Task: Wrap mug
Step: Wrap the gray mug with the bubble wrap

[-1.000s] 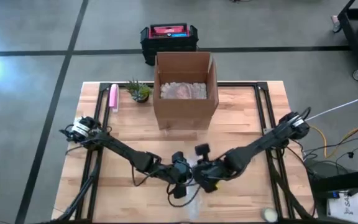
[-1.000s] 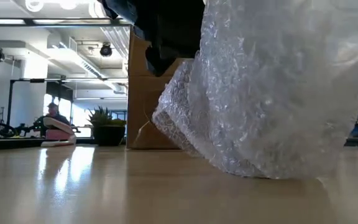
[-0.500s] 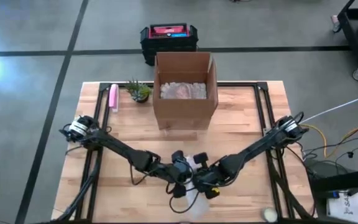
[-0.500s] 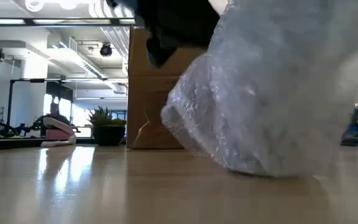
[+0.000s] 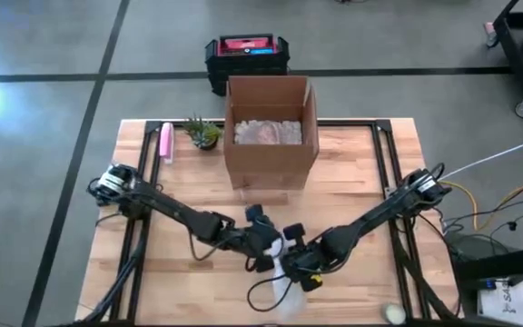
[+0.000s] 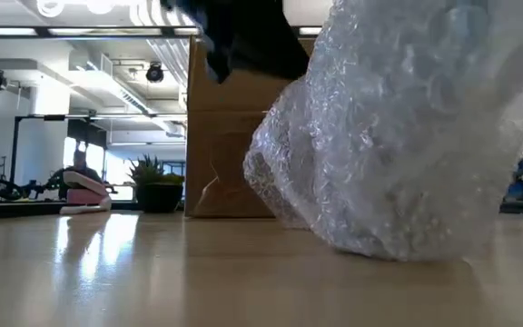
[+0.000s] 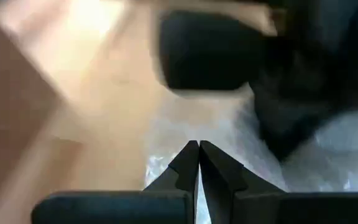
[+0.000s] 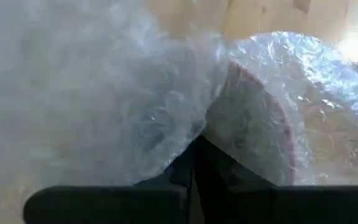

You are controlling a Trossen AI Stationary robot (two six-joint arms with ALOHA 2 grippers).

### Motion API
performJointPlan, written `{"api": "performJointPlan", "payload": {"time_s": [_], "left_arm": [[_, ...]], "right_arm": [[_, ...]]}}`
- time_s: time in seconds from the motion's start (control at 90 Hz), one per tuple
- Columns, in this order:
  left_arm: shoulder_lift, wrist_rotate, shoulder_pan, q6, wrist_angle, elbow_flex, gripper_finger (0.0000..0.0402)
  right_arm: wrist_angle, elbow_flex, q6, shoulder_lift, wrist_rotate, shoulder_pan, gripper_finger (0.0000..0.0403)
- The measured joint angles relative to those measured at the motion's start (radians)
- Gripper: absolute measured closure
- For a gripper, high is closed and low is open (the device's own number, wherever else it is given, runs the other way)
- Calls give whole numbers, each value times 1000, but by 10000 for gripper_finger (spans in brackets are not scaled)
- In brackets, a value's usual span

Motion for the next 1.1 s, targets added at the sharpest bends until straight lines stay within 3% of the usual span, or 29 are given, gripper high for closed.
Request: {"api": "performJointPlan", "payload": {"time_s": [0.089,0.444,0.6,0.9,1.1], "left_arm": [[7,77,1,27,92,-3,402],[22,151,-32,20,134,-20,402],[65,145,-41,-1,150,-19,402],[75,140,-38,-11,146,-18,401],[74,140,-35,-10,148,-19,402]], "right_arm": [[0,0,-10,0,0,0,403],[1,0,-9,-2,0,-5,403],[-39,28,-7,-17,-1,-5,403],[-275,158,55,-114,-5,18,403],[-162,160,50,-170,-53,75,403]]}}
